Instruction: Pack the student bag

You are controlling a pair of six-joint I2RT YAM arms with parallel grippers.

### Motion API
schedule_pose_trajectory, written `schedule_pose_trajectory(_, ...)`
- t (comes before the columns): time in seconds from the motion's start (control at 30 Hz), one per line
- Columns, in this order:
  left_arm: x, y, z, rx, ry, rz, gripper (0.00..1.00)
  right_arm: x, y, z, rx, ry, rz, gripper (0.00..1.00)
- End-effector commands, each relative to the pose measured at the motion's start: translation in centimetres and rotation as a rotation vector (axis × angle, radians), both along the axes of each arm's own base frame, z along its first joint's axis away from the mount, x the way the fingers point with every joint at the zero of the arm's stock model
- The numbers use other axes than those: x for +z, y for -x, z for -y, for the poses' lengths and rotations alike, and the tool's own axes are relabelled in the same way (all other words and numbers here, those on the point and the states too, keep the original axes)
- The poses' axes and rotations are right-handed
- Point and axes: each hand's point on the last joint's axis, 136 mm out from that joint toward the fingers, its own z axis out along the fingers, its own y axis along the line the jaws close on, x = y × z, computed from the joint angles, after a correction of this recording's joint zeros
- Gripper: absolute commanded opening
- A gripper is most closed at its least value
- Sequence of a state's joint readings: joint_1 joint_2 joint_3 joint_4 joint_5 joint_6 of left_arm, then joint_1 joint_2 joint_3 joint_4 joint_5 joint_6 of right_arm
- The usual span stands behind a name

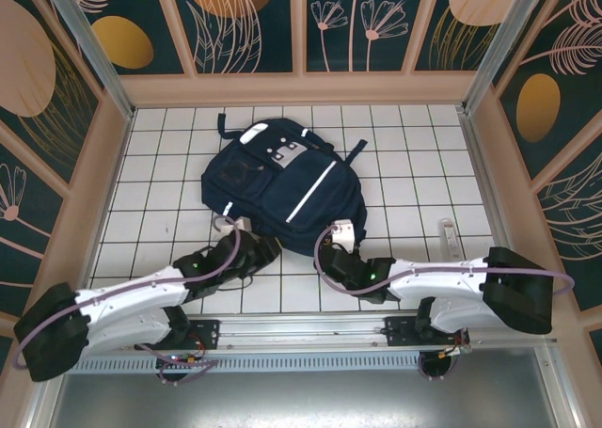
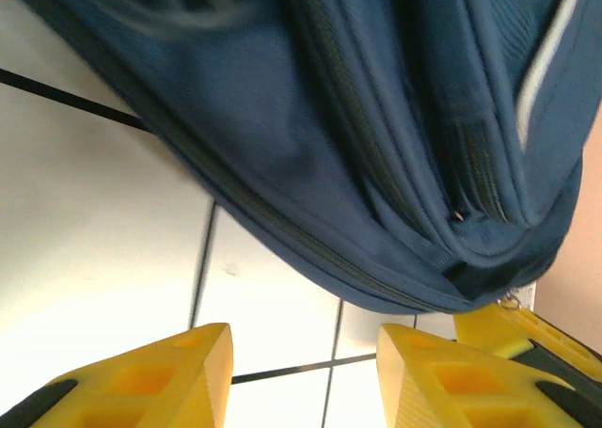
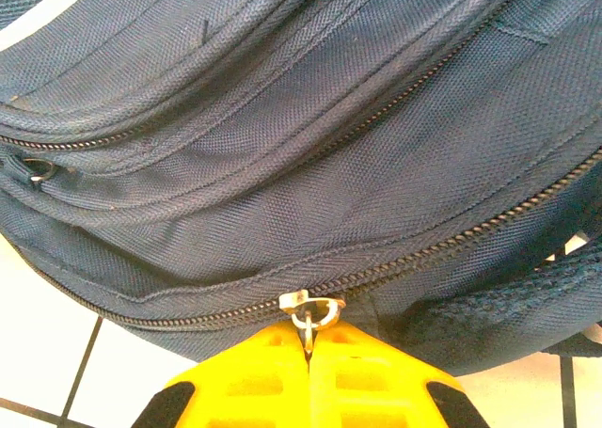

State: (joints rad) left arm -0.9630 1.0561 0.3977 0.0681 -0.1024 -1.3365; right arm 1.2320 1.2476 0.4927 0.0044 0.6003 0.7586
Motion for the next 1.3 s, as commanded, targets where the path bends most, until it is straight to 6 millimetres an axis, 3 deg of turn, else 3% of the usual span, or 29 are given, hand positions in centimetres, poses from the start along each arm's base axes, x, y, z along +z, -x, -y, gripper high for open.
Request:
schedule_pose_trajectory(0.0,2.6,-1.3,3.2,0.046,0.094,0.042,0.45,1.4,-0.4,-0.3,-0.001,-0.067,0.039,0.0)
schedule_pose_trajectory(0.2,2.4,-1.6,8.0,-0.016,0.09,0.034,0.47,1.4,0.0,0.0,0.006,-0.087,0.041,0.0)
schedule_pose_trajectory(0.4,0.6,-2.5,9.4,0.002,0.054,0.014,0.49,1.4,0.2,-0.3,0.027,-0.088,0.04,0.0)
schedule_pose_trajectory(0.43,0.4,-2.6,9.5,0.006,0.05,0.011,0.46,1.4,0.2,-0.3,0.027,-0.088,0.04,0.0)
schedule_pose_trajectory(0.5,-0.1,-2.7,9.6,0.007,0.031,0.007,0.27,1.4,0.2,-0.2,0.025,-0.082,0.041,0.0)
schedule_pose_trajectory(0.6,-0.9,-2.7,8.4,0.032,-0.021,0.004,0.0,1.3,0.2,0.2,0.018,-0.071,0.043,0.0)
schedule_pose_trajectory(0.77,-0.9,-2.5,5.4,0.079,-0.062,0.028,0.0,1.2,-0.2,1.1,0.0,-0.043,0.046,0.0)
schedule_pose_trajectory(1.13,0.3,-3.1,-5.1,0.25,-0.129,0.081,0.0,1.4,-2.1,4.8,-0.059,-0.022,0.046,0.0)
schedule_pose_trajectory(1.23,1.3,-3.1,-5.2,0.233,-0.086,0.121,0.0,1.7,-2.5,4.7,-0.041,-0.034,0.04,0.0)
schedule_pose_trajectory(1.27,1.5,-3.0,-4.8,0.22,-0.069,0.12,0.05,2.0,-2.5,4.3,-0.029,-0.044,0.041,0.0)
